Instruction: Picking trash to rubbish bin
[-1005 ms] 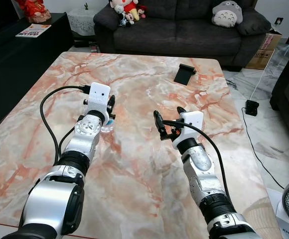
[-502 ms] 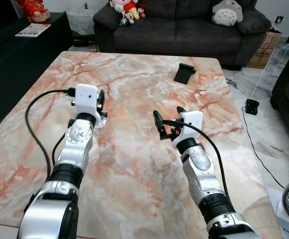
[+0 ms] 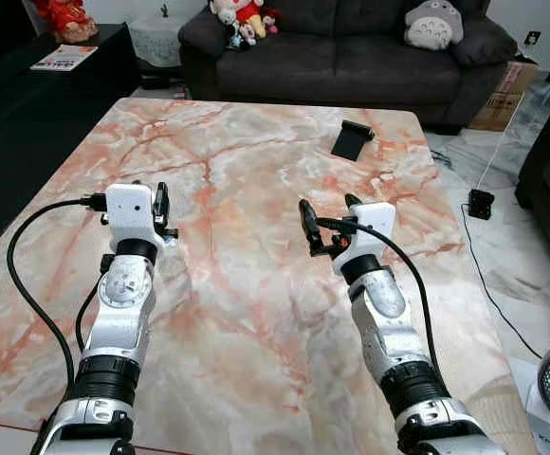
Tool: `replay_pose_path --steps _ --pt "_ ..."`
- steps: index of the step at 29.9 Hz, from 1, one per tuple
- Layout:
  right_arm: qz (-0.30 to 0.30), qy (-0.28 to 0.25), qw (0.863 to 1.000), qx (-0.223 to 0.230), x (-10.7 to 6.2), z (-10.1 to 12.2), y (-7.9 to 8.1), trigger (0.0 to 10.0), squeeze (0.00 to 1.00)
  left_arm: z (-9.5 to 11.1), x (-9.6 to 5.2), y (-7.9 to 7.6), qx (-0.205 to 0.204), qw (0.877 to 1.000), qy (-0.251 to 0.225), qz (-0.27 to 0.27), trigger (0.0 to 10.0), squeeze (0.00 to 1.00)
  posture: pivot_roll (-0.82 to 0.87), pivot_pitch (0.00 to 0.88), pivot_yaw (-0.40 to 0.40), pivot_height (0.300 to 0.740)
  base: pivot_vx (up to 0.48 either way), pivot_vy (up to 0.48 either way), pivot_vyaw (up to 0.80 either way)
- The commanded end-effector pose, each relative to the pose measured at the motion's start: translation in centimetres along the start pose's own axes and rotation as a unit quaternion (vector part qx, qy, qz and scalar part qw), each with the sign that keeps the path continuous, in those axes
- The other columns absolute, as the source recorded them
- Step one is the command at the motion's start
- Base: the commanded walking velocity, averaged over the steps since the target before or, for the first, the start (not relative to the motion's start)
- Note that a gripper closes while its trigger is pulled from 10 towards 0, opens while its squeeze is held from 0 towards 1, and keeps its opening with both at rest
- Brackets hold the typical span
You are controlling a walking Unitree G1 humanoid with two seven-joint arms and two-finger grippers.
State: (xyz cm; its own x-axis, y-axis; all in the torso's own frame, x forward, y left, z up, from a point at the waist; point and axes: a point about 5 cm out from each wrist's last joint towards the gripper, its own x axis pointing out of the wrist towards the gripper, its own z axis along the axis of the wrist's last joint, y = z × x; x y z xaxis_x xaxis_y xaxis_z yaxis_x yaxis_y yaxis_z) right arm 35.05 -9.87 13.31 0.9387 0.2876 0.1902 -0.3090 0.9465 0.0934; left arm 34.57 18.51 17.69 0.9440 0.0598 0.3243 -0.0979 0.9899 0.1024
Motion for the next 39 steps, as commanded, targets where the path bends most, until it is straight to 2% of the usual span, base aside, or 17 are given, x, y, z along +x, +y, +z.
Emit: replay_pose_path --steps 1,6,31,39 --pt "0.004 -0.020 1.000 -0.001 0.5 1.0 0.1 10.0 0.00 1.2 0.2 -0.6 -0.007 0.999 -0.033 -0.004 10.0 0.00 0.00 0.044 -0.019 0.740 -0.330 0.000 0.00" --pt "0.005 -0.019 1.000 -0.004 0.5 1.0 -0.1 10.0 0.00 1.4 0.1 -1.2 -0.009 0.999 -0.029 -0.010 10.0 0.00 0.00 0.037 -0.017 0.740 -0.328 0.000 0.00" --pt "0.008 -0.016 1.000 -0.005 0.4 0.7 0.0 10.0 0.00 1.2 -0.2 -1.8 -0.011 0.999 -0.022 -0.024 10.0 0.00 -0.01 0.012 -0.013 0.740 -0.308 0.000 0.00" --pt "0.002 0.011 1.000 -0.008 -0.3 -0.5 -0.6 10.0 0.00 0.7 -0.9 -1.0 -0.002 1.000 -0.008 -0.018 10.0 0.00 0.00 0.033 -0.022 0.740 -0.270 0.000 0.00"
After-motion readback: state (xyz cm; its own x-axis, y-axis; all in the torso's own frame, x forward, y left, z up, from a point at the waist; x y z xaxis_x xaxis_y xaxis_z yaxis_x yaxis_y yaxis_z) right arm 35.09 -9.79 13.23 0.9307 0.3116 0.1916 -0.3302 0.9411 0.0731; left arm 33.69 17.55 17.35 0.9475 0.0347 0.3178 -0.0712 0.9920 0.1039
